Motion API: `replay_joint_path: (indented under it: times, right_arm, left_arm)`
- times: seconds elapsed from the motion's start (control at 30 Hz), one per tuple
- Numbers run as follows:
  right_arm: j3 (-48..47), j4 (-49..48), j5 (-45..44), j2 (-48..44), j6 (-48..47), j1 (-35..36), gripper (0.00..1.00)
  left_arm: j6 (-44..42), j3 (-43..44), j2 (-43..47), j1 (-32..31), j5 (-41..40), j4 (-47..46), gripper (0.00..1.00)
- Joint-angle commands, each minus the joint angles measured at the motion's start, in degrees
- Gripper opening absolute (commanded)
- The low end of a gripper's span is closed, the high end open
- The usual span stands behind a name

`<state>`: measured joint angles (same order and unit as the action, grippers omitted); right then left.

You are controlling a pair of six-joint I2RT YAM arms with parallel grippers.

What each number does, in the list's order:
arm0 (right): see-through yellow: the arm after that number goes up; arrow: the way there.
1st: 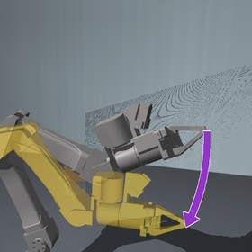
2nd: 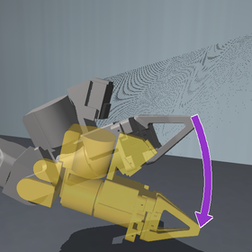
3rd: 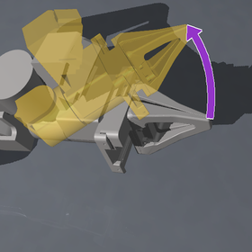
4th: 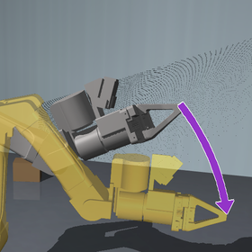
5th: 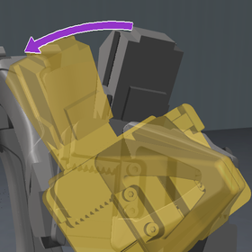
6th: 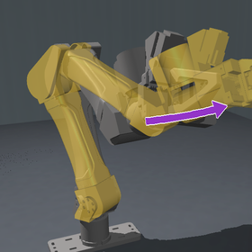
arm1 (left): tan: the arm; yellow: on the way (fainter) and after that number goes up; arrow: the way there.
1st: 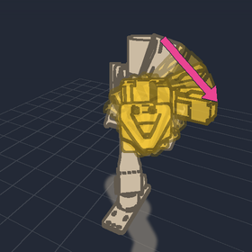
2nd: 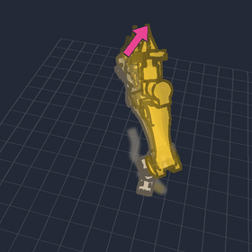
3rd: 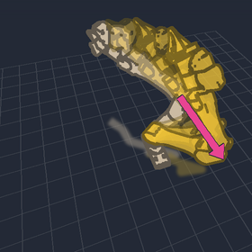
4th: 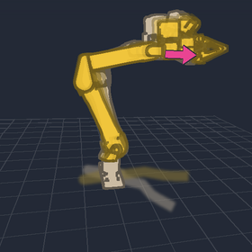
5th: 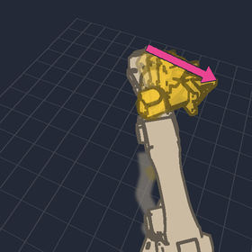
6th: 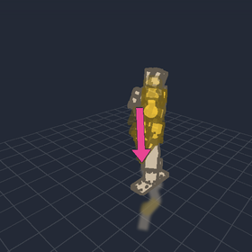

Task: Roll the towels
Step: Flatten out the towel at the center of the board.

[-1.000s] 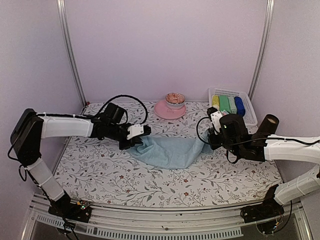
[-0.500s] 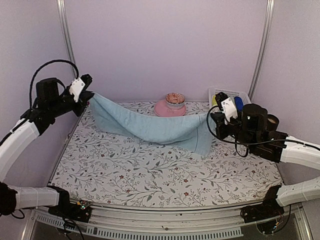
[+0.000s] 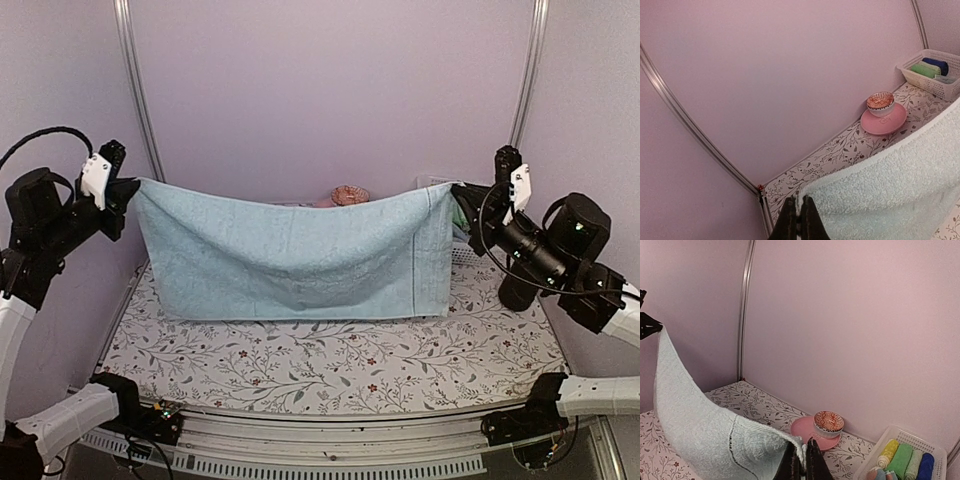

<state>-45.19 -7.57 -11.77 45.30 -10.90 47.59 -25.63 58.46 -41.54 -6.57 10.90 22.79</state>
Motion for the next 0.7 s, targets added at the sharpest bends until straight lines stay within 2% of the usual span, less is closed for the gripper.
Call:
replay_joint_path:
  times: [0.0, 0.13, 0.27, 0.5, 0.67]
  right_arm:
    - [-5.07, 3.13, -8.14, 12.41, 2.65, -0.23, 0.02]
    - [-13.47, 5.59, -15.83, 30.21, 3.10, -1.51, 0.02]
    - [-21.33, 5.24, -14.71, 45.82, 3.16, -6.47, 0.02]
    - [-36.13, 3.34, -5.65, 69.69, -0.05, -14.83, 0.02]
    - [-46.20, 5.78, -1.88, 78.87, -3.35, -17.62, 0.02]
  left_arm:
    - [2.73, -0.70, -2.55, 0.66, -6.60, 3.19, 0.00]
    - [2.67, -4.51, -13.10, 0.75, -11.03, 0.49, 0.00]
    - [2.22, -6.03, -27.92, 1.41, -14.23, -6.30, 0.00]
    - [0.91, 6.23, -59.05, 3.56, -21.49, -15.65, 0.00]
    - [-2.33, 12.03, -69.40, 3.87, -23.93, -21.65, 0.00]
